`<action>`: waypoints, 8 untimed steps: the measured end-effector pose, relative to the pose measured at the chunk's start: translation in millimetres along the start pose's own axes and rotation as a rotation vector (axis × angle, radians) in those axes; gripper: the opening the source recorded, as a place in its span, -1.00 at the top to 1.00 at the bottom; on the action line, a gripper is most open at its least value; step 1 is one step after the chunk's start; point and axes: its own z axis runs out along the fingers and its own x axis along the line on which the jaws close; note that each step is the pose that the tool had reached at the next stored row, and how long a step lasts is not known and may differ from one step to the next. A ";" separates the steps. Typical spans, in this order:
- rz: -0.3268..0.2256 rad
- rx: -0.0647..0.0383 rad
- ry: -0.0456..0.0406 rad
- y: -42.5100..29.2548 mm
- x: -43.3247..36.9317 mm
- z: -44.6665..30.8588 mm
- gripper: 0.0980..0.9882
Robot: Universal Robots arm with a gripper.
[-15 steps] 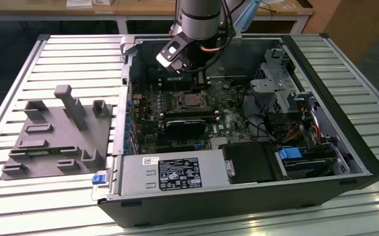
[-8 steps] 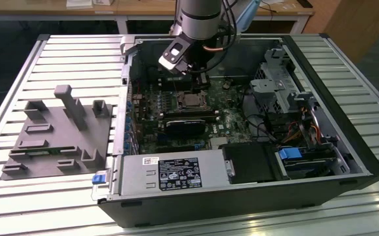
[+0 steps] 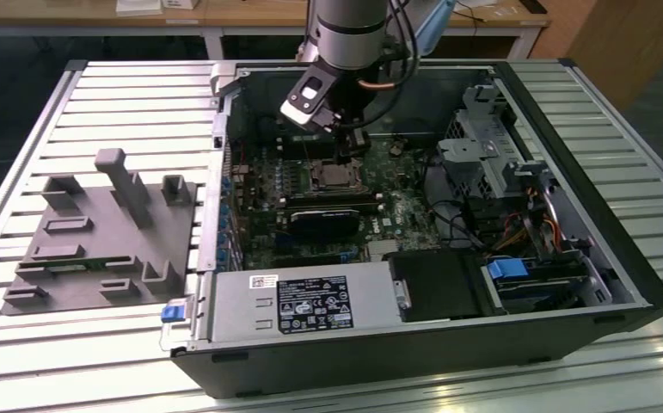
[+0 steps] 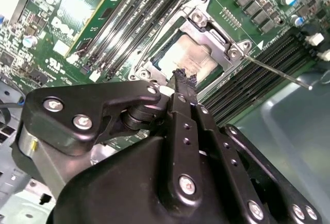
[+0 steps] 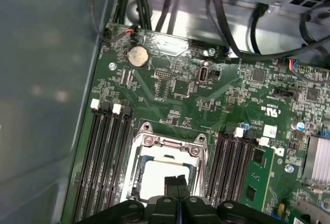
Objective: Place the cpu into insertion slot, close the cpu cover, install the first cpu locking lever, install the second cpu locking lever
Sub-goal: 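Close the cpu cover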
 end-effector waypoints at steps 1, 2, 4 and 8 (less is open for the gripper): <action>-0.011 0.000 -0.0008 0.0 0.0 0.0 0.98; -0.021 0.000 -0.0016 0.0 0.0 0.0 0.98; -0.042 0.001 -0.0034 0.0 0.0 0.0 0.98; -0.084 0.002 -0.0067 0.0 0.0 0.0 0.98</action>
